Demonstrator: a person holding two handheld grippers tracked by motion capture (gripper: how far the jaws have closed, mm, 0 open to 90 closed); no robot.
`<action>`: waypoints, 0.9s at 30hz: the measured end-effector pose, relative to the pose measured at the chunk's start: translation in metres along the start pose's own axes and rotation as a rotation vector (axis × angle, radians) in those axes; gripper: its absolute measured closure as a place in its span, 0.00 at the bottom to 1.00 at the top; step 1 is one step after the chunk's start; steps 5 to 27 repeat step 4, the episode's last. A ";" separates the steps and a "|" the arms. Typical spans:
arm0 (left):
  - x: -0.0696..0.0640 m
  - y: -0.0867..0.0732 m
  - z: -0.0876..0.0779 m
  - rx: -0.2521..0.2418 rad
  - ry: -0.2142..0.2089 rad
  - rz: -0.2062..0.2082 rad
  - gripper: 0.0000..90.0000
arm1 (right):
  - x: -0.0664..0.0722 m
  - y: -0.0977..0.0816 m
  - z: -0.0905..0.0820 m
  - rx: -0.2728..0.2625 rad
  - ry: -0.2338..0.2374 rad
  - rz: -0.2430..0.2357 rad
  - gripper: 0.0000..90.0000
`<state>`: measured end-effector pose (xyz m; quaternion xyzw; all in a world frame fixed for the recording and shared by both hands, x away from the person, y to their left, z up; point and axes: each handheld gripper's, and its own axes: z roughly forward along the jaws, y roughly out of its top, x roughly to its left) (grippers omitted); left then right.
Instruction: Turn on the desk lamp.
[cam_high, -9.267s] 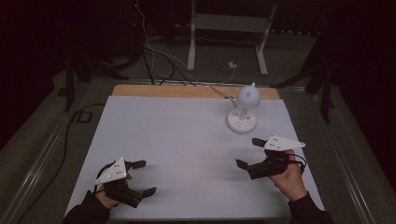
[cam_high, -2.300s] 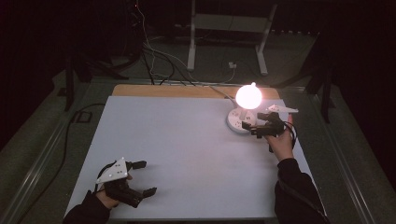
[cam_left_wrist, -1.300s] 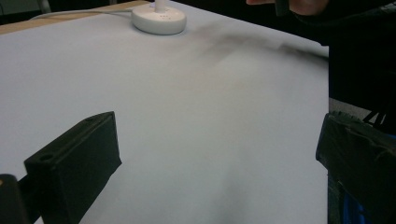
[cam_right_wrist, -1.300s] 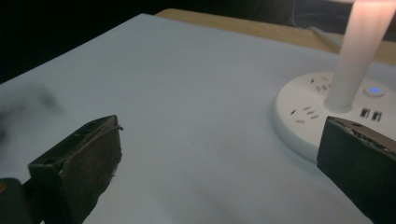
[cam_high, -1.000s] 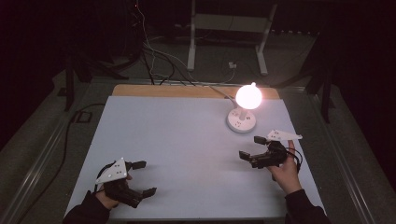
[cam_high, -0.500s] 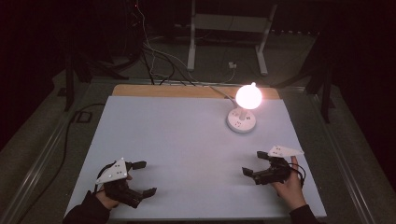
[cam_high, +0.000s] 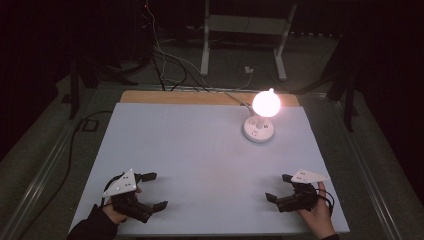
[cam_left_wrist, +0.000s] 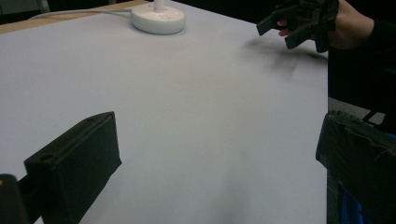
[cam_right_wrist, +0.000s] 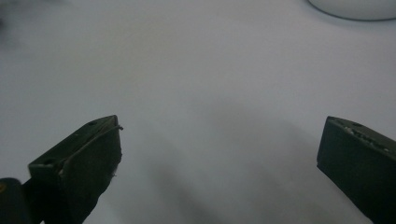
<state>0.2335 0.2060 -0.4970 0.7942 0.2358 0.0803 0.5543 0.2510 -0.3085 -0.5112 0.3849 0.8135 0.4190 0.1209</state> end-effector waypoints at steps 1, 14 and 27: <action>0.000 0.000 0.000 -0.003 -0.001 -0.001 0.00 | 0.000 -0.001 0.000 0.006 -0.008 -0.011 0.00; 0.000 0.000 0.000 0.000 -0.001 0.000 0.00 | -0.001 -0.004 0.000 0.018 -0.019 -0.012 0.00; 0.000 0.000 0.000 0.000 -0.001 0.000 0.00 | -0.001 -0.004 0.000 0.018 -0.019 -0.012 0.00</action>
